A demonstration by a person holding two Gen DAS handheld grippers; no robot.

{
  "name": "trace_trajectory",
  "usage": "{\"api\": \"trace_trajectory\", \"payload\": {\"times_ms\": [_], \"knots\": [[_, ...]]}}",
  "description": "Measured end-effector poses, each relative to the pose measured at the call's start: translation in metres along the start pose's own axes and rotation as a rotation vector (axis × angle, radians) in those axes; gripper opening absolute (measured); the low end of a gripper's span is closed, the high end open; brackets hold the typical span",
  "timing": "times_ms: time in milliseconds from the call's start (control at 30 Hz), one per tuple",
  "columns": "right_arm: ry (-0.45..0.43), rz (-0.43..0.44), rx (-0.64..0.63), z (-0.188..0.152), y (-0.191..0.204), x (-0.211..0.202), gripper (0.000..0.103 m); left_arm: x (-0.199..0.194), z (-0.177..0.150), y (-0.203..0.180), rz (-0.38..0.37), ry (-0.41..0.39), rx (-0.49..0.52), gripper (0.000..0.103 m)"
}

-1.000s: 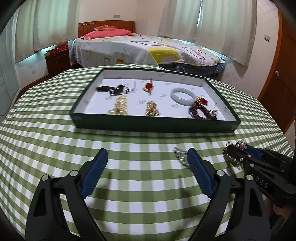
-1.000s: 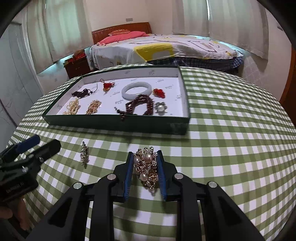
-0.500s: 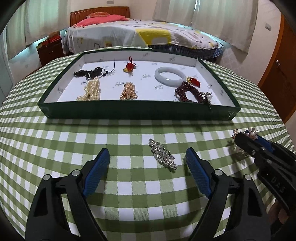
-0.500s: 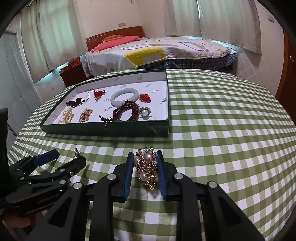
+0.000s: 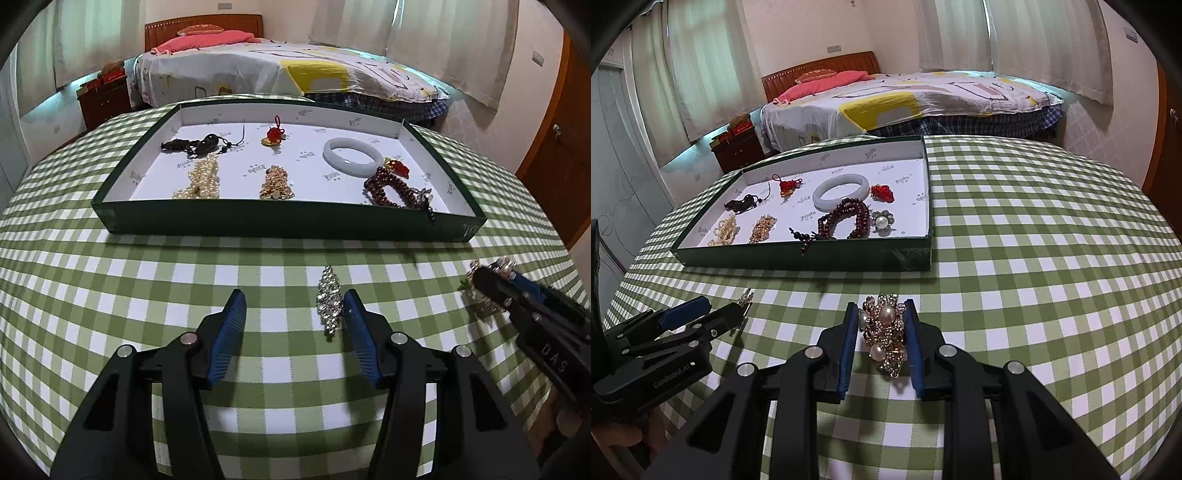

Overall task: Organize jewelry
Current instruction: 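Grasp the rhinestone brooch with the left tool while the right tool holds the pearl brooch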

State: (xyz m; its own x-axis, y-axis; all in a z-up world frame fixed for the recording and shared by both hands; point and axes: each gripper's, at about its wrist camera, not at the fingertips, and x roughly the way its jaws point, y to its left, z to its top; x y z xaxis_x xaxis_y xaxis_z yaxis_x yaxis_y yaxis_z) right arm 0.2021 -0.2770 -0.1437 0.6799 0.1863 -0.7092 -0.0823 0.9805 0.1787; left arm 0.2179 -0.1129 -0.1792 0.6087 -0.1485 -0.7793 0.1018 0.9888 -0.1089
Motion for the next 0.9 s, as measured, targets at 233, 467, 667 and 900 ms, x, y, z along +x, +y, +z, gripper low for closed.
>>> {"api": "trace_trajectory", "payload": {"times_ms": [233, 467, 667, 900], "knots": [[0.005, -0.001, -0.002, -0.0009, 0.0009, 0.0024, 0.025, 0.0049, 0.0045, -0.0077, -0.025, 0.003, 0.037, 0.047], [0.01, 0.002, 0.0, -0.0016, 0.0017, 0.004, 0.025, 0.0042, 0.0049, -0.0016, -0.034, 0.003, 0.027, 0.031], [0.01, 0.002, -0.001, -0.0017, 0.0019, 0.0044, 0.025, 0.0041, 0.0044, -0.0083, -0.039, 0.005, 0.078, 0.031], [0.009, 0.003, -0.001, -0.002, 0.0022, 0.0041, 0.025, 0.0038, 0.0029, -0.0067, -0.065, 0.01, 0.076, 0.013]]}}
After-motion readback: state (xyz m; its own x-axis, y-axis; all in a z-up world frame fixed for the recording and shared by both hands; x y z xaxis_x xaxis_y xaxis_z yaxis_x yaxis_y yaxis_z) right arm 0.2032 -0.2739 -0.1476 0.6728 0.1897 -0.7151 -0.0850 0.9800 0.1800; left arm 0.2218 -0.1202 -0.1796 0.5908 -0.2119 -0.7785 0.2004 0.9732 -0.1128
